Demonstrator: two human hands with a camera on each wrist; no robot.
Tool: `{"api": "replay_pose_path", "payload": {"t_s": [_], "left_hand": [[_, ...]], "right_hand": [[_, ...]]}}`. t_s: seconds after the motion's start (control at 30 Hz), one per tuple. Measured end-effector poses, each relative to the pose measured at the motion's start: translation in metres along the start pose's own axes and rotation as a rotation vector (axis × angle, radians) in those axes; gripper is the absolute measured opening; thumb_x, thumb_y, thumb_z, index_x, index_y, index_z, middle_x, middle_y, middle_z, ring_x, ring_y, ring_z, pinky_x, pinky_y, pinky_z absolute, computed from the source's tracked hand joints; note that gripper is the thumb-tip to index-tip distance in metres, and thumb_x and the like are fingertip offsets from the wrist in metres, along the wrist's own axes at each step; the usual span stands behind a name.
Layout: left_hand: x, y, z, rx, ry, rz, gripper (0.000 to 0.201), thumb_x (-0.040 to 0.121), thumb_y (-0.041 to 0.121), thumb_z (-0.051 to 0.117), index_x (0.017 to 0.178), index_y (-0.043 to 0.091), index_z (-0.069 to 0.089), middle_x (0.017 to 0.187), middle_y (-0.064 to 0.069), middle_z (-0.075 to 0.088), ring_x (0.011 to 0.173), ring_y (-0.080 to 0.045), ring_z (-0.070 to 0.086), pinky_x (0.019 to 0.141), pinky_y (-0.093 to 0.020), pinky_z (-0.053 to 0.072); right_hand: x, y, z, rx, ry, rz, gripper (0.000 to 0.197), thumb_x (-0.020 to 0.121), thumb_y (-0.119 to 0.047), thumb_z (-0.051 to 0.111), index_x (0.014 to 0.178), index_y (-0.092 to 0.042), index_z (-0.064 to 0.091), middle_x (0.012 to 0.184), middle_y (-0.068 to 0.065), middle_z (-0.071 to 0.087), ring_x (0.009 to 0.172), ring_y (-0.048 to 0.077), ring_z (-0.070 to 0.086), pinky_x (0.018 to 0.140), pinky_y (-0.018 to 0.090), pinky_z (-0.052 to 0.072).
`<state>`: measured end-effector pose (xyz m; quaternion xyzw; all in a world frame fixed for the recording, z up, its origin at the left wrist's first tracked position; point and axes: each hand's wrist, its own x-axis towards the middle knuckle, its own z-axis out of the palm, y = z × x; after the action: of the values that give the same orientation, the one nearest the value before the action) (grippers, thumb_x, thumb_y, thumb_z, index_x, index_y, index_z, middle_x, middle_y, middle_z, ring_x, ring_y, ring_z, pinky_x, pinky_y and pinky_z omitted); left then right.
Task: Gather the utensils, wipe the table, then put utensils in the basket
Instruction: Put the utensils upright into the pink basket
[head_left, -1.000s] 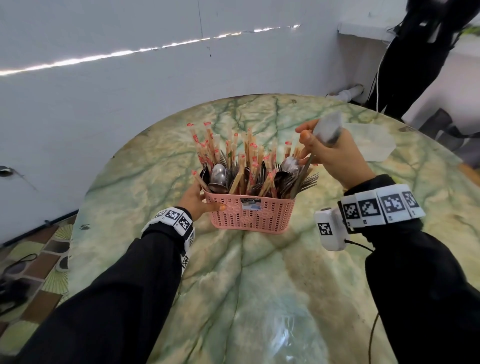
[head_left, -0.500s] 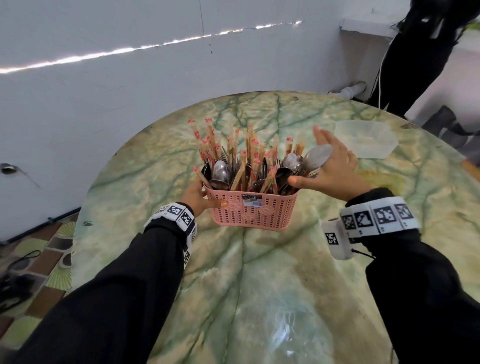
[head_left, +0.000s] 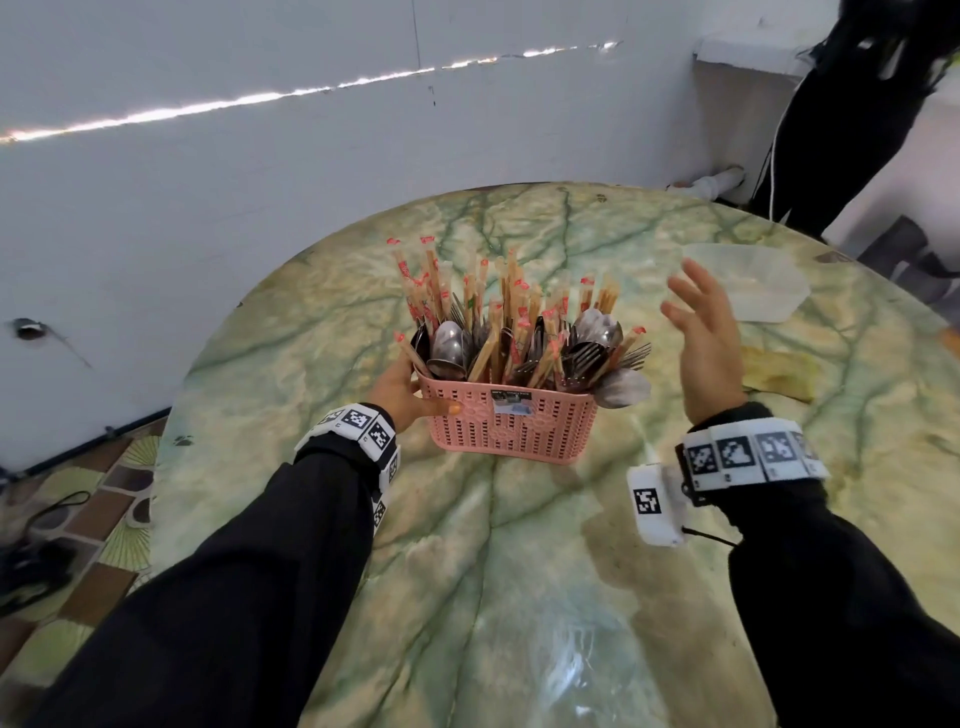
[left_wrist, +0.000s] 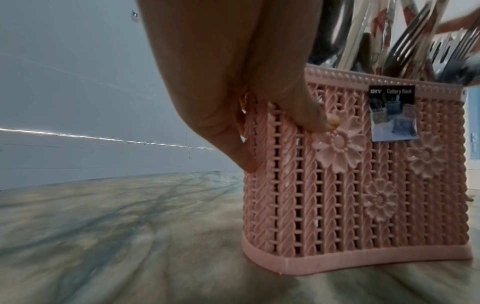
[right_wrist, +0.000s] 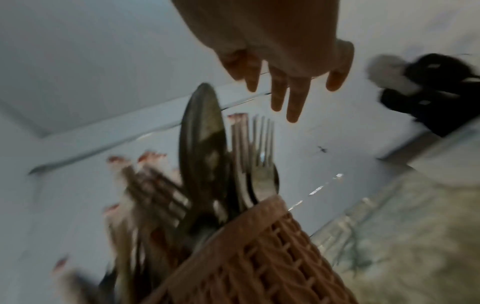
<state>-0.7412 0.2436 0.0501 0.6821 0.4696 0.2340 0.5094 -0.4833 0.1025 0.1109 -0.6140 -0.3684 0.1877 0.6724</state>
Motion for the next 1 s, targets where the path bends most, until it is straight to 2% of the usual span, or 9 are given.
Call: {"api": "replay_pose_path", "payload": {"t_s": [0.07, 0.17, 0.23, 0.3, 0.4, 0.6, 0.8, 0.93, 1.0], "left_hand": [[0.000, 0.001, 0.000, 0.007, 0.001, -0.003, 0.079, 0.064, -0.006, 0.078, 0.133, 0.001, 0.041, 0.123, -0.014, 0.059, 0.116, -0.029, 0.054, 0.104, -0.041, 0.041], [0.004, 0.005, -0.007, 0.054, -0.056, -0.004, 0.070, 0.062, -0.005, 0.080, 0.124, 0.001, 0.049, 0.111, -0.008, 0.065, 0.108, -0.023, 0.058, 0.103, -0.045, 0.043], [0.005, 0.016, -0.012, 0.080, -0.123, 0.024, 0.056, 0.064, -0.010, 0.078, 0.113, 0.007, 0.056, 0.093, 0.007, 0.068, 0.092, -0.007, 0.062, 0.098, -0.037, 0.045], [0.005, 0.031, -0.011, -0.028, -0.113, 0.069, 0.062, 0.064, -0.016, 0.073, 0.110, 0.016, 0.047, 0.092, 0.013, 0.064, 0.084, 0.003, 0.060, 0.086, -0.023, 0.048], [0.001, 0.047, -0.003, -0.135, -0.033, 0.150, 0.066, 0.063, -0.018, 0.072, 0.112, 0.016, 0.044, 0.093, 0.009, 0.061, 0.076, 0.007, 0.062, 0.066, -0.007, 0.049], [0.008, 0.049, -0.008, -0.247, 0.127, 0.194, 0.054, 0.060, -0.002, 0.081, 0.110, 0.001, 0.060, 0.092, -0.002, 0.068, 0.088, -0.018, 0.065, 0.084, -0.032, 0.051], [-0.005, 0.043, -0.007, 0.013, -0.116, 0.158, 0.053, 0.059, -0.003, 0.083, 0.098, 0.019, 0.056, 0.084, 0.016, 0.065, 0.079, 0.007, 0.061, 0.069, -0.013, 0.045], [-0.009, 0.034, -0.021, 0.111, -0.101, 0.084, 0.106, 0.047, 0.029, 0.089, 0.136, 0.006, 0.035, 0.131, -0.005, 0.049, 0.125, -0.021, 0.044, 0.107, -0.035, 0.034], [-0.010, 0.046, -0.027, -0.016, -0.065, 0.127, 0.131, 0.034, 0.050, 0.084, 0.145, 0.019, 0.023, 0.148, -0.005, 0.034, 0.138, -0.022, 0.030, 0.115, -0.046, 0.021]], "right_hand": [[0.005, 0.019, -0.016, 0.033, -0.153, 0.221, 0.072, 0.080, 0.016, 0.049, 0.143, -0.012, 0.028, 0.144, 0.014, 0.040, 0.122, 0.018, 0.045, 0.070, 0.010, 0.051], [0.003, 0.054, -0.023, -0.108, -0.619, 0.418, 0.108, 0.052, 0.010, 0.069, 0.145, -0.014, 0.021, 0.146, 0.010, 0.038, 0.135, 0.021, 0.036, 0.097, 0.024, 0.046], [0.000, 0.063, -0.014, -0.284, -0.757, 0.320, 0.110, 0.048, -0.019, 0.090, 0.140, -0.004, 0.031, 0.134, 0.006, 0.052, 0.126, 0.013, 0.048, 0.105, 0.035, 0.042], [0.000, 0.059, 0.004, -0.305, -0.729, 0.152, 0.086, 0.054, -0.040, 0.088, 0.121, -0.001, 0.051, 0.112, 0.001, 0.064, 0.104, -0.006, 0.059, 0.094, 0.019, 0.049], [0.008, 0.037, 0.027, -0.171, -0.581, -0.003, 0.056, 0.052, -0.005, 0.088, 0.095, -0.017, 0.053, 0.091, -0.006, 0.062, 0.081, -0.010, 0.061, 0.076, 0.015, 0.051], [0.020, 0.010, 0.036, 0.009, -0.402, -0.062, 0.050, 0.053, 0.008, 0.081, 0.086, -0.018, 0.055, 0.070, -0.014, 0.068, 0.067, -0.003, 0.063, 0.062, 0.016, 0.051], [0.010, 0.011, 0.027, -0.169, -0.666, 0.038, 0.089, 0.059, 0.001, 0.081, 0.131, -0.009, 0.031, 0.110, -0.012, 0.062, 0.093, -0.014, 0.059, 0.083, 0.009, 0.048], [0.005, 0.008, 0.015, -0.360, -0.613, 0.138, 0.129, 0.060, 0.011, 0.078, 0.146, -0.013, -0.015, 0.132, 0.001, 0.045, 0.127, 0.010, 0.043, 0.103, 0.022, 0.036], [0.005, 0.002, 0.011, -0.457, -0.599, 0.144, 0.134, 0.061, 0.003, 0.082, 0.145, -0.019, -0.020, 0.143, 0.013, 0.038, 0.140, 0.021, 0.026, 0.113, 0.033, 0.026]]}}
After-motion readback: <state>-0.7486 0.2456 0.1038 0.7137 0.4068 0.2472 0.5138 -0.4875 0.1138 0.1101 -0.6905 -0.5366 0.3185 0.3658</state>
